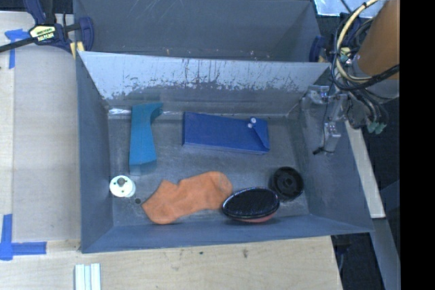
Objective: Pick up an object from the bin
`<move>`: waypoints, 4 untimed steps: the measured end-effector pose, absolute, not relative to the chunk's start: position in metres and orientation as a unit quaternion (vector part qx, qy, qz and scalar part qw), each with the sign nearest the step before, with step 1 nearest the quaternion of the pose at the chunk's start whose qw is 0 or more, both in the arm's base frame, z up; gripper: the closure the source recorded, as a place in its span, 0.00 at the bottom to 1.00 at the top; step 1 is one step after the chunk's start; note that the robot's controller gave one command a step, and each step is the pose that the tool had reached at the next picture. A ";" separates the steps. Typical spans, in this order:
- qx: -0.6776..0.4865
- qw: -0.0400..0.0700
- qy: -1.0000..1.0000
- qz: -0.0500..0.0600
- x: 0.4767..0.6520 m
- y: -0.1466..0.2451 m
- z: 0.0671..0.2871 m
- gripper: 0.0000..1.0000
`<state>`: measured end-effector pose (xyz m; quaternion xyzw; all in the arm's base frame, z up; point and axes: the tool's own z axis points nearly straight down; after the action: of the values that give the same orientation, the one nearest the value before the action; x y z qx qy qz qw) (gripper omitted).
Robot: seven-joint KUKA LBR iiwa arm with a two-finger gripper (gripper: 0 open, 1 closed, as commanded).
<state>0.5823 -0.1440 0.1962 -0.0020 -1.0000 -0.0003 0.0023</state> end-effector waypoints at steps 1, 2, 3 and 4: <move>0.000 -0.002 -1.000 0.001 0.584 -0.143 0.201 0.00; -0.024 -0.005 -1.000 0.001 0.586 -0.130 0.147 0.00; -0.054 -0.002 -0.999 0.000 0.601 -0.098 0.095 0.00; -0.055 -0.003 -0.998 0.000 0.613 -0.090 0.074 0.00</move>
Offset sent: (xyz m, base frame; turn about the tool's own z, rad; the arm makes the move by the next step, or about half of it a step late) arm 0.0019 0.0268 -0.0985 0.0810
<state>0.6126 -0.0900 0.0739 -0.0550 -0.9985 0.0002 -0.0031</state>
